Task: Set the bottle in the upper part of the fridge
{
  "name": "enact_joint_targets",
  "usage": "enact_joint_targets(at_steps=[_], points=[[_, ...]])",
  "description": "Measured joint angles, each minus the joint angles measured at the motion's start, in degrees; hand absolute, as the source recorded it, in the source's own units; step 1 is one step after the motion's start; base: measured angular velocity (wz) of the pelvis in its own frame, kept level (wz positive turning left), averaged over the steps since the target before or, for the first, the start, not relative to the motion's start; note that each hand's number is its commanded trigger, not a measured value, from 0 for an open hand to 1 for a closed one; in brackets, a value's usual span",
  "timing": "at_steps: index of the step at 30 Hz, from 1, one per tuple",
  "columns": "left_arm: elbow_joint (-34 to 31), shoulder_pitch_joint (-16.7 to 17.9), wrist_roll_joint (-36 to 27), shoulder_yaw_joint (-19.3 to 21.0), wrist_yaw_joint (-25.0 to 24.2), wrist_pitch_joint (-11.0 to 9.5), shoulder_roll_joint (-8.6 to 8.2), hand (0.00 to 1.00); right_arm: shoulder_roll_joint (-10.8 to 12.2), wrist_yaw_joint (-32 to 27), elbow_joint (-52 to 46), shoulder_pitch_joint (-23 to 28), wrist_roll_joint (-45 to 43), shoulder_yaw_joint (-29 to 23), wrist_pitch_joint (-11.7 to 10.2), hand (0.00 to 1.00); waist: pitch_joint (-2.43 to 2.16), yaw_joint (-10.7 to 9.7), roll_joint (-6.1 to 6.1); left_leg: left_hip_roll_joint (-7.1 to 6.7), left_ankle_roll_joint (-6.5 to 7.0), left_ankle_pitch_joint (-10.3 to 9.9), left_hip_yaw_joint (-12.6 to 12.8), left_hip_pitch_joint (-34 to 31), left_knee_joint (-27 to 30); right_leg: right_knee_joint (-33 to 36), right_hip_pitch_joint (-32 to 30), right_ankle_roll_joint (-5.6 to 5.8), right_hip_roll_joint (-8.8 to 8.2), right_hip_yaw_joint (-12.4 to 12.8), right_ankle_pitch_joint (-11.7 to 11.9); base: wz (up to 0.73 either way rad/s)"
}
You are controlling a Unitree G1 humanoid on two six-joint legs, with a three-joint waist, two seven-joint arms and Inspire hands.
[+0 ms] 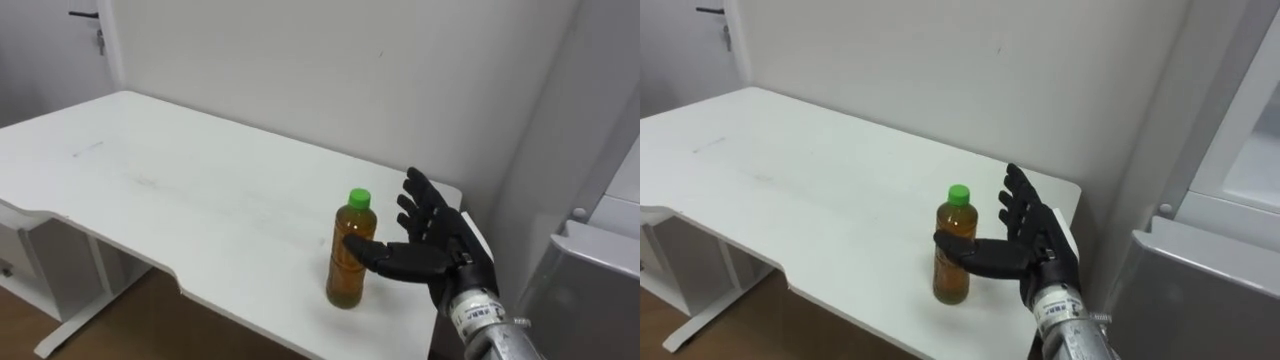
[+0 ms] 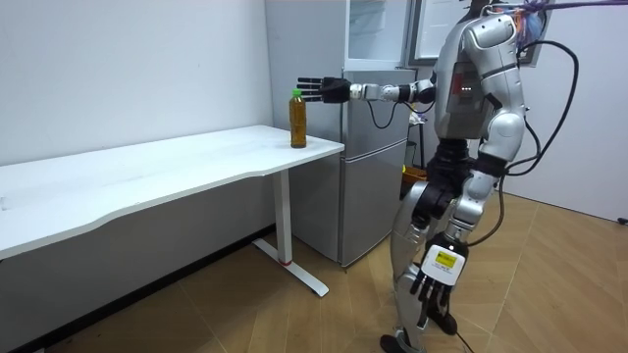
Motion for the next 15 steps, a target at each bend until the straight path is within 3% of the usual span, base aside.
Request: enact_joint_targets(at_steps=[11,15], points=[[-0.07,-0.19,0.2,0.06,0.05,-0.01,-0.1,0.0,0.01,-0.08,0.02,0.0,-0.72,0.01,0.0,0.0,-0.03,0.13,-0.08,0.0,0.0,0.02,-0.04,0.19,0.08,-0.05,0.05,-0.01,0.0,-0.05,0.0,0.0],[0.03,-0.19,0.24,0.05,0.1,-0.03,-0.11,0.0,0.03,0.03,0.99,0.0,-2.67,0.05,-0.11,0.0,0.14,0.48,0.1,0.0,-0.01,0.02,-0.16,0.05,-0.43,-0.05,-0.09,-0.01,0.02,-0.12,0.0,0.0]])
